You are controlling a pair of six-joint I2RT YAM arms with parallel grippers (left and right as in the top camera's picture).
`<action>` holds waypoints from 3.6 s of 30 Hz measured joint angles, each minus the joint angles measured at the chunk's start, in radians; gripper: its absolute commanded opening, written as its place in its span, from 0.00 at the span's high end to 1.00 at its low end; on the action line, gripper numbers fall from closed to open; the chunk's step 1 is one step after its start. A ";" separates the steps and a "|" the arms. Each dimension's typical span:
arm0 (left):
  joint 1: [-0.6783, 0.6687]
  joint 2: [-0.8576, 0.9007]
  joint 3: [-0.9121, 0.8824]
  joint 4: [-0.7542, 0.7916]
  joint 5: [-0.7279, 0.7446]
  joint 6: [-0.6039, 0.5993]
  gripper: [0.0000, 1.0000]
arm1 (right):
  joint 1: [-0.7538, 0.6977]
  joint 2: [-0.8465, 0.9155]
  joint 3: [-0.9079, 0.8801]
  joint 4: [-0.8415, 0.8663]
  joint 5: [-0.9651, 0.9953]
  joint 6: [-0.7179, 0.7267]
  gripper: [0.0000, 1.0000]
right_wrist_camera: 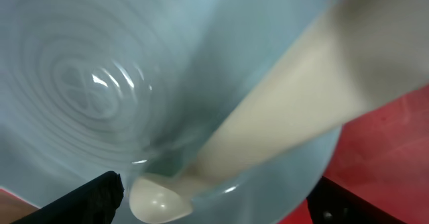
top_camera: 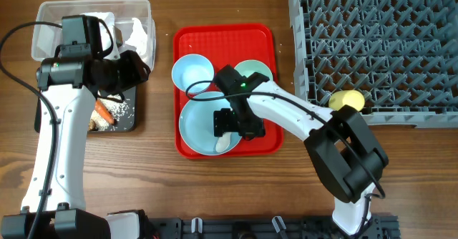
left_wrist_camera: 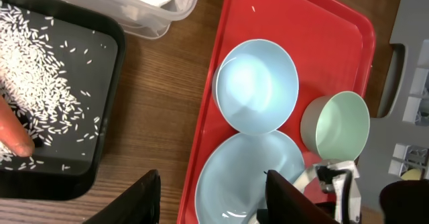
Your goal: Sort waste into correct bins and load items into the dishwasher rack
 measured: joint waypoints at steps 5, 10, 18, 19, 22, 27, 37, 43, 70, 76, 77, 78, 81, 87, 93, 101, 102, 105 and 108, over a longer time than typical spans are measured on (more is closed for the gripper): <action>0.000 0.000 0.000 -0.002 0.000 0.000 0.50 | -0.001 0.000 0.021 -0.008 -0.005 -0.003 0.10; 0.000 0.000 0.000 -0.002 0.000 0.000 0.50 | -0.011 0.000 0.077 -0.085 0.018 -0.004 0.10; 0.000 0.000 0.000 -0.002 -0.004 0.000 0.44 | -0.024 -0.060 0.174 -0.098 0.104 -0.003 0.13; 0.000 0.000 0.000 -0.002 -0.008 0.000 0.43 | -0.019 -0.066 0.178 -0.088 0.107 0.000 0.13; 0.000 0.000 0.000 -0.002 -0.016 0.000 0.41 | 0.012 -0.064 0.187 -0.075 0.117 0.014 0.14; 0.000 0.000 0.000 -0.002 -0.019 0.000 0.40 | 0.058 0.021 0.187 -0.103 0.116 0.034 0.13; 0.000 0.000 0.000 -0.002 -0.023 0.000 0.40 | 0.061 0.065 0.187 -0.119 0.113 0.049 0.23; 0.000 0.000 0.000 -0.002 -0.023 0.000 0.34 | 0.057 0.101 0.187 -0.105 0.087 0.044 0.35; 0.000 0.000 0.000 -0.002 -0.027 -0.003 0.19 | -0.006 0.153 0.357 -0.179 -0.014 -0.103 0.96; 0.000 0.000 0.000 -0.002 -0.027 -0.007 0.16 | -0.058 0.058 0.426 -0.249 0.061 -0.151 0.96; 0.000 0.000 0.000 -0.002 -0.027 -0.007 0.16 | -0.086 0.017 0.435 -0.250 0.084 -0.167 0.96; 0.000 0.000 0.000 -0.002 -0.027 -0.007 0.17 | -0.110 -0.013 0.441 -0.250 0.104 -0.182 0.96; 0.000 0.000 0.000 -0.002 -0.027 -0.007 0.16 | -0.224 -0.122 0.463 -0.237 0.178 -0.279 0.96; -0.003 0.000 0.000 -0.002 -0.027 -0.007 0.16 | -0.454 -0.187 0.481 -0.225 0.279 -0.534 0.96; -0.027 0.000 0.000 -0.002 -0.030 -0.007 0.16 | -0.558 -0.158 0.423 -0.167 0.277 -0.676 0.95; -0.042 0.019 0.000 -0.002 -0.030 -0.007 0.16 | -0.573 -0.137 0.346 -0.096 0.257 -0.792 0.50; -0.042 0.022 0.000 -0.002 -0.030 -0.007 0.16 | -0.573 -0.134 0.343 -0.094 0.254 -0.792 0.44; -0.042 0.028 0.000 -0.002 -0.030 -0.007 0.16 | -0.573 -0.127 0.331 -0.093 0.251 -0.797 0.37; -0.042 0.029 0.000 -0.002 -0.030 -0.007 0.15 | -0.573 -0.122 0.330 -0.086 0.251 -0.790 0.36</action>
